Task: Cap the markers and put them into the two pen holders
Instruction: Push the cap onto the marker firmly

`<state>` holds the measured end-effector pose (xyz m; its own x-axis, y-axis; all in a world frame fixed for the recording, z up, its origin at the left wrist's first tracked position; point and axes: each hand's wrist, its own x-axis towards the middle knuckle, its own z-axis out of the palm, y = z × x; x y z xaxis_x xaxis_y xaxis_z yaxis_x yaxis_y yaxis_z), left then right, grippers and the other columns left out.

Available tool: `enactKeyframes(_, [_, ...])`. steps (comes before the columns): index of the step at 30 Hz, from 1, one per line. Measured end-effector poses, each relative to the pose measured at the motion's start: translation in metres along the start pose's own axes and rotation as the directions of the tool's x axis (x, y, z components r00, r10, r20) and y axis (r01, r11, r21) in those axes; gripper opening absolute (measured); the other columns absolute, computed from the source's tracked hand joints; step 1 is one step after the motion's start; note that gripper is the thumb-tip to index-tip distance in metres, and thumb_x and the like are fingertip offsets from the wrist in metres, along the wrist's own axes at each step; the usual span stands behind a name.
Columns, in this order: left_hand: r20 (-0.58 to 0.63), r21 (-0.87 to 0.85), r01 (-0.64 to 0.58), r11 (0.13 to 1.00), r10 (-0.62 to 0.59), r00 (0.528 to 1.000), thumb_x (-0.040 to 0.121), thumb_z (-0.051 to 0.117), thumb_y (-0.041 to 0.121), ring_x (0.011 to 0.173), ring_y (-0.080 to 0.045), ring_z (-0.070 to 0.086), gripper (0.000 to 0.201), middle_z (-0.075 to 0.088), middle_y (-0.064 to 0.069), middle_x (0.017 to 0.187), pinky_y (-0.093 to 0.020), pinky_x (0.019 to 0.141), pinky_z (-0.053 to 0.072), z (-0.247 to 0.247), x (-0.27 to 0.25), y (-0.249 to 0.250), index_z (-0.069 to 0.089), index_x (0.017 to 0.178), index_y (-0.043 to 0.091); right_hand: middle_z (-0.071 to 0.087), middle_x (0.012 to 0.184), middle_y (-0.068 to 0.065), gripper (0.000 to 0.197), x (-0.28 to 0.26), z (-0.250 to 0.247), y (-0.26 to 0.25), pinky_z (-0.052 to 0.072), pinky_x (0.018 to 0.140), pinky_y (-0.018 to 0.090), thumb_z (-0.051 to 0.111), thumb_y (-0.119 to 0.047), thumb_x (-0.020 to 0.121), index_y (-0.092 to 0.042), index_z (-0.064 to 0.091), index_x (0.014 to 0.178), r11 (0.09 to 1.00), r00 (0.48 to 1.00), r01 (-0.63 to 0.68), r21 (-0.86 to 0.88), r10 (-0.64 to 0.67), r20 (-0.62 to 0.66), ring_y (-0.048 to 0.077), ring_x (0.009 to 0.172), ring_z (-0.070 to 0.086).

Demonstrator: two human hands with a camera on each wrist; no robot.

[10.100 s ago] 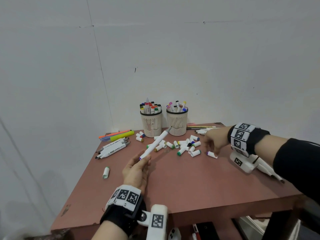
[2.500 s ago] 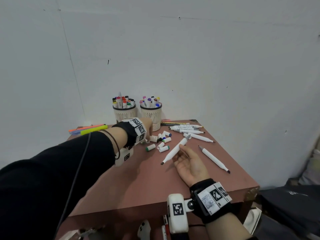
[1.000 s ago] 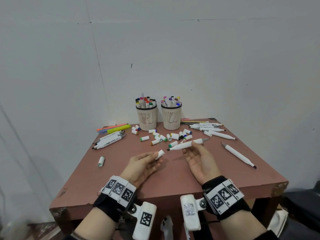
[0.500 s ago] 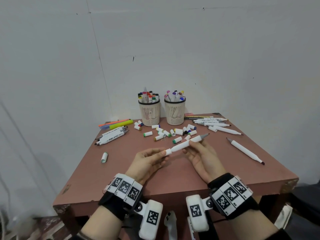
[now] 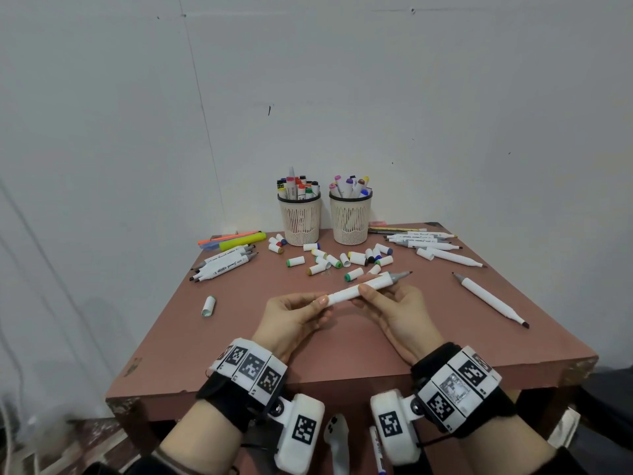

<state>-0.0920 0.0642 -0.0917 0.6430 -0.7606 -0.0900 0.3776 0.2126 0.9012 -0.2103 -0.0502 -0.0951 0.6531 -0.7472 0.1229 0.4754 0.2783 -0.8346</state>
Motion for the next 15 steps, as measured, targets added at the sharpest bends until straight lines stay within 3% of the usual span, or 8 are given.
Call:
enactKeyframes(5, [-0.037, 0.018, -0.031, 0.999, 0.031, 0.999, 0.086, 0.056, -0.008, 0.049, -0.014, 0.057, 0.007, 0.062, -0.017, 0.064, -0.018, 0.051, 0.052, 0.0003, 0.0011, -0.0012, 0.063, 0.085, -0.01, 0.068, 0.089, 0.019, 0.013, 0.0007, 0.0012, 0.0013, 0.059, 0.075, 0.029, 0.063, 0.007, 0.079, 0.005, 0.064, 0.092, 0.996, 1.0, 0.0, -0.085, 0.001, 0.005, 0.025, 0.078, 0.07])
enactKeyframes(11, [-0.029, 0.049, -0.025, 0.998, 0.027, 0.999, 0.088, 0.056, -0.006, 0.047, -0.012, 0.057, 0.011, 0.061, -0.015, 0.061, -0.018, 0.051, 0.051, -0.0015, 0.0036, -0.0021, 0.061, 0.091, -0.015, 0.07, 0.084, 0.02, 0.012, 0.0001, 0.0015, 0.0004, 0.059, 0.074, 0.031, 0.061, 0.008, 0.08, 0.008, 0.064, 0.092, 0.997, 0.999, -0.038, -0.07, 0.039, 0.011, 0.029, 0.076, 0.07])
enactKeyframes(15, [-0.021, 0.066, -0.028, 0.997, 0.029, 0.999, 0.088, 0.055, -0.006, 0.046, -0.012, 0.058, 0.013, 0.061, -0.018, 0.064, -0.017, 0.051, 0.051, -0.0001, 0.0022, -0.0019, 0.06, 0.093, -0.017, 0.069, 0.087, 0.027, 0.008, -0.0009, 0.0033, -0.0004, 0.058, 0.077, 0.039, 0.059, 0.007, 0.084, 0.013, 0.06, 0.089, 0.991, 0.995, -0.095, -0.091, 0.097, 0.022, 0.034, 0.078, 0.071])
